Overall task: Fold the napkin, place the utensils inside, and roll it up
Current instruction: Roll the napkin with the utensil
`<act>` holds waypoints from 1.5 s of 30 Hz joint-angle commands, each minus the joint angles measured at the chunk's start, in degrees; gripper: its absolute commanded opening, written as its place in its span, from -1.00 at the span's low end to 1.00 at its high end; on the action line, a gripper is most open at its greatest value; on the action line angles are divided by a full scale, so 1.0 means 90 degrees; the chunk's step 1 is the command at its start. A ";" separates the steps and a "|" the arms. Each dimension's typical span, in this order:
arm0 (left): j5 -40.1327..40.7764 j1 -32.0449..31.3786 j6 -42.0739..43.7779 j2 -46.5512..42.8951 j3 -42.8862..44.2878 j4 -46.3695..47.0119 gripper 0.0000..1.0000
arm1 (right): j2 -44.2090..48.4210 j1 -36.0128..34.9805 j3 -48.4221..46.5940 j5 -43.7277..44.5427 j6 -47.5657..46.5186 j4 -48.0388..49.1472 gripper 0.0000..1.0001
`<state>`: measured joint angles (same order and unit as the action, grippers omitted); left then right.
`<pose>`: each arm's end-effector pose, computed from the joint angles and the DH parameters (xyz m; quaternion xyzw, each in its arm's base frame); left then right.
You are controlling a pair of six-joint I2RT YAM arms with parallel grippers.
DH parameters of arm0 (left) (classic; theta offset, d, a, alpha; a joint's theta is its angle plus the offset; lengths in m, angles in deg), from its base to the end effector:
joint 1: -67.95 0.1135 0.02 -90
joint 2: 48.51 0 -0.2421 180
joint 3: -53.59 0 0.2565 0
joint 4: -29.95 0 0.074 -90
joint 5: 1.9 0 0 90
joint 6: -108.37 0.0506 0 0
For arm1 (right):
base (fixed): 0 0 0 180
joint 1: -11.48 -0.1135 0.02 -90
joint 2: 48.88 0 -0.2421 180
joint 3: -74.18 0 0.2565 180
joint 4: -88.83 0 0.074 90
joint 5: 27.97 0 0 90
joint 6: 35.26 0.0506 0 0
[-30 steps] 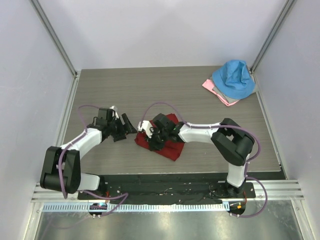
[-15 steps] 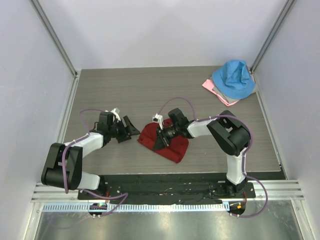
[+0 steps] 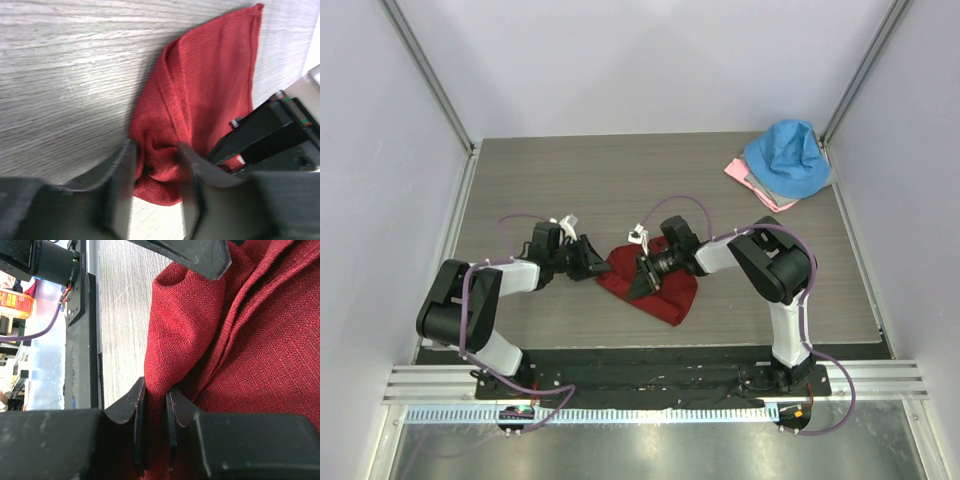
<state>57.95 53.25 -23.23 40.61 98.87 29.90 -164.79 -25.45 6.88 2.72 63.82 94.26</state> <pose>0.2703 -0.0972 0.0963 -0.1076 0.8878 -0.3894 0.2205 0.2682 0.2560 0.0705 -0.3827 0.7267 0.5529 0.1404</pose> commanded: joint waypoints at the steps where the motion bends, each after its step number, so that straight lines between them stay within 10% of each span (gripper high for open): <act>1: 0.0010 -0.0056 0.0043 0.0165 -0.0090 0.0075 -0.29 | -0.0177 0.0070 0.0048 0.0222 0.0016 0.0120 -0.76; 8: 0.0049 -0.0134 0.0013 0.0244 -0.0012 -0.0158 -1.00 | 0.0037 0.0080 -0.0410 0.0836 -0.0442 -0.0874 -0.53; 21: 0.0597 -0.0134 -0.0318 0.0068 0.0262 -0.1683 -1.00 | 0.2438 -0.1040 -0.0628 0.4495 -0.1719 -0.2468 0.50; 28: 0.0645 -0.0134 -0.0280 -0.0078 0.0408 -0.2063 -1.00 | 0.2451 -0.2956 -0.0021 0.8170 -0.2834 -0.1795 0.54; 40: 0.0684 -0.0134 -0.0231 -0.0234 0.0457 -0.2269 -1.00 | 0.1709 -0.3329 0.0028 0.8504 -0.3235 -0.1609 0.47; 45: 0.0636 -0.0134 -0.0221 -0.0332 0.0467 -0.2250 -1.00 | 0.1571 -0.3232 0.0096 0.8222 -0.3090 -0.1687 0.06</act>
<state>62.21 52.27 -26.42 39.12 102.58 13.00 -149.80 -55.26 7.31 77.36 35.76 77.41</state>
